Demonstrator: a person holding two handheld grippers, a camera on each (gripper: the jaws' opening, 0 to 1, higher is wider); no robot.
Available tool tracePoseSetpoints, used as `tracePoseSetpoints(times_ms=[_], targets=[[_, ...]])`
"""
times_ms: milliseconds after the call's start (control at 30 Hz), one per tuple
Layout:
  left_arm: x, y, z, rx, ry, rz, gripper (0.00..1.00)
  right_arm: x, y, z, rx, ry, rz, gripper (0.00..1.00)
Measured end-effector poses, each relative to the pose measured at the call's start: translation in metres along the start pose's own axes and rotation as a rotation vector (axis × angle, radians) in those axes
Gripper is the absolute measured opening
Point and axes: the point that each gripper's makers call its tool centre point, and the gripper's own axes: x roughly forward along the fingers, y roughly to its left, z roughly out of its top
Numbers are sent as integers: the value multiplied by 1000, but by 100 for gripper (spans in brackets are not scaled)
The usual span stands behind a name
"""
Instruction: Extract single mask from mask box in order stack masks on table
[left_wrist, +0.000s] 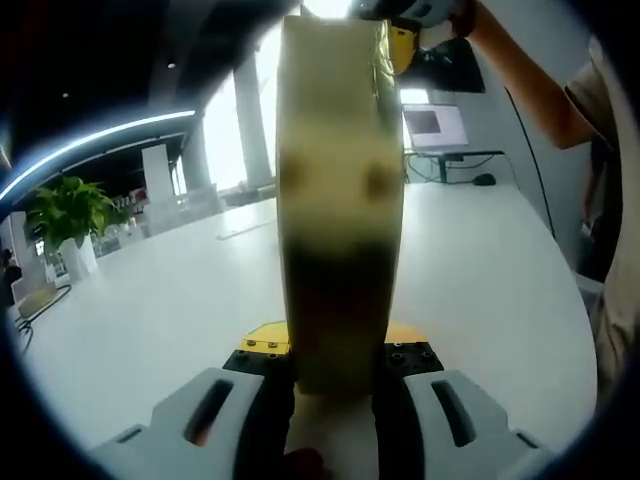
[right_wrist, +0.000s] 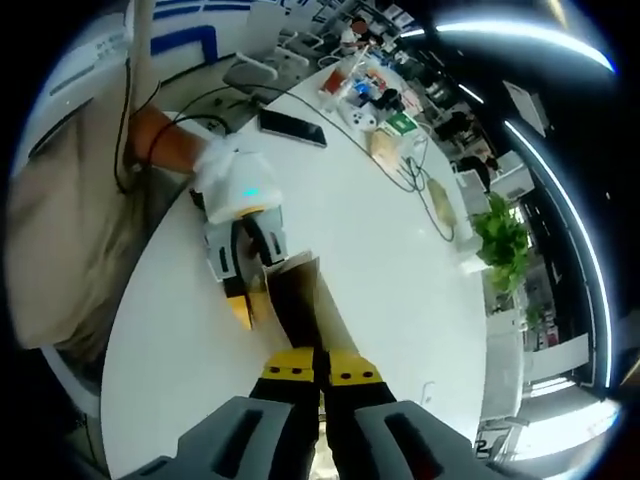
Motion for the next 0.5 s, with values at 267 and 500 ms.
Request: tracePoseSetpoints(times_ms=[267, 500], targets=[[0, 0, 0, -5, 1, 0, 20, -1, -6, -1, 15, -7, -24, 0], [0, 1, 0, -8, 2, 0, 20, -8, -23, 2, 67, -53, -90, 0]])
